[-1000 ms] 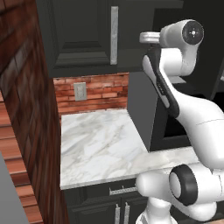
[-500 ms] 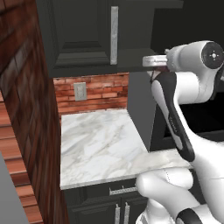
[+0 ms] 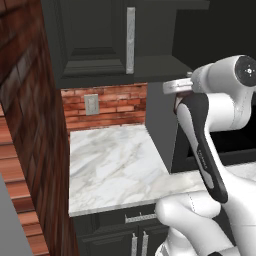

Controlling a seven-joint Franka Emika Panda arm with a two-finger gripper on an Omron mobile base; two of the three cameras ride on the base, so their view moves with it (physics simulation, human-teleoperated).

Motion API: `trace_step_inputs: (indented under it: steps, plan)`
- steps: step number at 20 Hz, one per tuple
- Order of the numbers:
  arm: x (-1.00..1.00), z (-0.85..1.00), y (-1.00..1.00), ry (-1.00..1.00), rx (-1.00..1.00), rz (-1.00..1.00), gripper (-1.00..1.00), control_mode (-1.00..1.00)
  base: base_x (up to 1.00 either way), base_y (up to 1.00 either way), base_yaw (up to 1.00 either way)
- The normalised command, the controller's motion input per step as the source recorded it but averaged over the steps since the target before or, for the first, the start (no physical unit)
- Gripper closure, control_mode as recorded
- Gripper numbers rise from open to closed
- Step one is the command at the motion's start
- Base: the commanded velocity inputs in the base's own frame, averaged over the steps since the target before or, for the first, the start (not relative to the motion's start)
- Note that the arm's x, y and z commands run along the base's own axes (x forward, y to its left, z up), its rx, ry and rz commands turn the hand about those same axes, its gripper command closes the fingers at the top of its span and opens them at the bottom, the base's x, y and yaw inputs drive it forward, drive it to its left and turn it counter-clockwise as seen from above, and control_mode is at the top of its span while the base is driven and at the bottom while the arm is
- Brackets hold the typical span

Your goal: The dining table condiment station is running low on ketchup. Refill the condiment station by opening the cabinet and taking the ketchup from the cabinet and placing it on the dining table.

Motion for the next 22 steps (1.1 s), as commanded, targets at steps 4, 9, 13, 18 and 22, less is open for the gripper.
trace_step_inputs:
  steps: [4,9,13,18,22]
  plan:
    - [0.00,0.00,0.00,0.00,0.00,0.00,1.00,-1.00,0.00,0.00,0.00]
    - [0.00,0.00,0.00,0.00,0.00,0.00,1.00,-1.00,0.00,0.00,0.00]
    - [-0.04,0.00,0.00,0.00,0.00,0.00,1.00,-1.00,0.00,0.00,0.00]
    - [-0.06,0.00,0.00,0.01,0.00,0.00,1.00,1.00,-0.39,0.00,0.00]
    - [0.00,0.00,0.00,0.00,0.00,0.00,1.00,1.00,-0.93,0.02,-0.05]
